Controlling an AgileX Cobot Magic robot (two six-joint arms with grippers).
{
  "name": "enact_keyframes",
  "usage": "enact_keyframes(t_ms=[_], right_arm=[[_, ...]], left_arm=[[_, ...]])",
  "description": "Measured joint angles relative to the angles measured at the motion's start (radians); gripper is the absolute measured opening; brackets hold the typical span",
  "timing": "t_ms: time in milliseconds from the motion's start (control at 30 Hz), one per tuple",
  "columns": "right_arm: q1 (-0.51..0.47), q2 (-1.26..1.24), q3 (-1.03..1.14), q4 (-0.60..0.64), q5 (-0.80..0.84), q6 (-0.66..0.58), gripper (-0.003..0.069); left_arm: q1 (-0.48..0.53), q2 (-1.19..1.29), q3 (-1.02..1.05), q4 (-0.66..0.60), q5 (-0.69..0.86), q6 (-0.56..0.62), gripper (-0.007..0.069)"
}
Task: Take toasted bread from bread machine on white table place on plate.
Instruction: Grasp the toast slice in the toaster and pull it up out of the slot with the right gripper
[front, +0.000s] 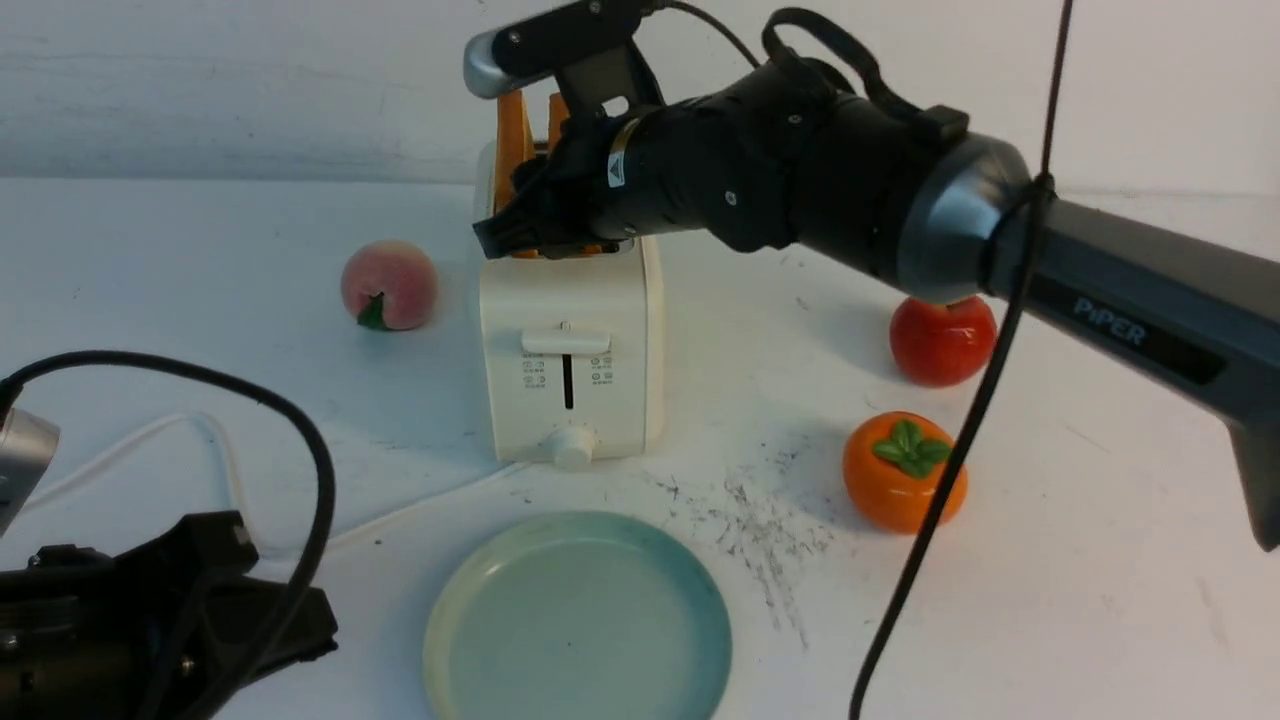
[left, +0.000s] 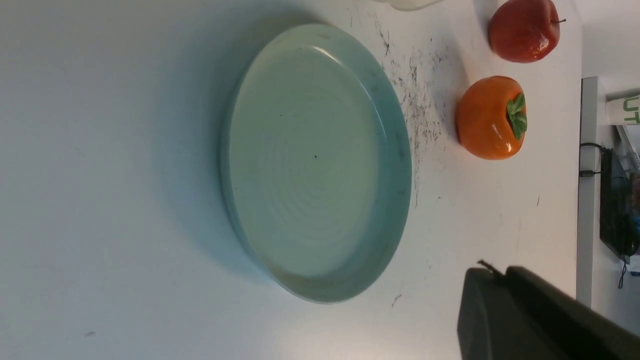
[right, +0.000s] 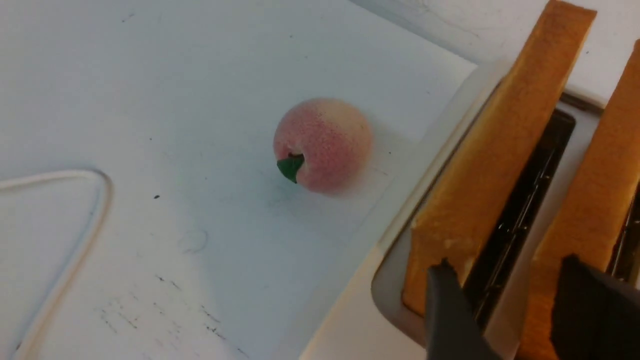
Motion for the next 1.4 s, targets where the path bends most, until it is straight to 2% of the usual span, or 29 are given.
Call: enact_keyframes(t_ms=[100, 233, 300, 700, 833, 1033, 1167, 1200, 1267, 1400], right_arm=[[0.0, 0.007, 0.0, -0.023, 0.001, 0.001, 0.0222], [0.0, 0.013, 0.0, -0.07, 0.04, 0.002, 0.0044], [0.0, 0.007, 0.0, -0.089, 0.049, 0.003, -0.0009], [0.0, -0.25, -0.002, -0.109, 0.091, 0.006, -0.0013], [0.0, -0.275, -0.005, -0.088, 0.133, 0.056, -0.0008], [0.0, -0.209, -0.005, -0.085, 0.132, 0.188, 0.0036], [0.0, -0.132, -0.004, -0.085, 0.072, 0.234, 0.0157], [0.0, -0.104, -0.004, -0.085, 0.047, 0.243, 0.0223], [-0.002, -0.077, -0.004, -0.085, 0.026, 0.248, 0.0297], [-0.015, -0.033, -0.004, -0.085, 0.003, 0.278, 0.0369]], left_arm=[[0.0, 0.0, 0.0, 0.0, 0.002, 0.0, 0.0029], [0.0, 0.0, 0.0, 0.001, 0.014, 0.0, 0.0037], [0.0, 0.0, 0.0, 0.001, 0.021, 0.0, 0.0038], [0.0, 0.0, 0.0, 0.001, 0.026, 0.0, 0.0055], [0.0, 0.0, 0.0, 0.001, 0.026, 0.0, 0.0061], [0.0, 0.0, 0.0, 0.002, 0.03, 0.0, 0.0071], [0.0, 0.0, 0.0, 0.002, 0.043, 0.0, 0.0075], [0.0, 0.0, 0.0, 0.002, 0.048, 0.0, 0.0078], [0.0, 0.0, 0.0, 0.002, 0.051, 0.0, 0.0082], [0.0, 0.0, 0.0, 0.002, 0.054, 0.0, 0.009]])
